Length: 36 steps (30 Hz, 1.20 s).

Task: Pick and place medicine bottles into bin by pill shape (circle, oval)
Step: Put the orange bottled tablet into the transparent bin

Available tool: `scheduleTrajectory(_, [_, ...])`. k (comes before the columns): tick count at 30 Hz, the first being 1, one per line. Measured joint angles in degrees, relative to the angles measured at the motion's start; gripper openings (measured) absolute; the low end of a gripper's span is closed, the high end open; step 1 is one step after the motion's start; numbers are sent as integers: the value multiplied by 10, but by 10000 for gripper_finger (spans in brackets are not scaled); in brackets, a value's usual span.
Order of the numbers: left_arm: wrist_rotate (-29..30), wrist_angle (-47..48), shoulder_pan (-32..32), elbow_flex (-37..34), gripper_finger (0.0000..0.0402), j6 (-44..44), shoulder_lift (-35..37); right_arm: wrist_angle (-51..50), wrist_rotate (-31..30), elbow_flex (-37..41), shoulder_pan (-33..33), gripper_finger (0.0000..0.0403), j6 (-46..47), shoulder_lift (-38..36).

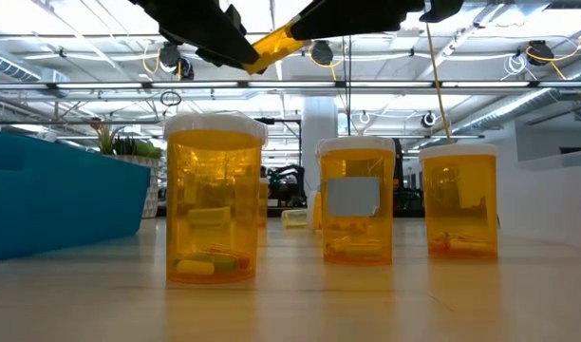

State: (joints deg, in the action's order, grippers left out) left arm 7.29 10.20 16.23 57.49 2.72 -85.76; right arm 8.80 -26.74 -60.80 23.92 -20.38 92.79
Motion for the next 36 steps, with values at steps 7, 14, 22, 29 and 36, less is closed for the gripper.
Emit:
scheduleTrajectory(7, [0, 0, 0, 0, 113, 0, 0, 0, 0, 0, 0, 128, 0, 0])
scheduleTrajectory(14, [-12, -2, 5, 0, 114, 3, 0, 0, 0, 0, 6, 120, 18, -1])
scheduleTrajectory(22, [14, 0, 28, 1, 184, -3, 0, -4, 0, 0, 20, 122, 40, -6])
scheduleTrajectory(29, [55, 11, 48, 0, 274, -12, 5, -29, 0, 0, 35, 123, 78, -17])
scheduleTrajectory(36, [62, 40, 61, 1, 304, -22, 29, -152, 13, 0, 54, 123, 207, -76])
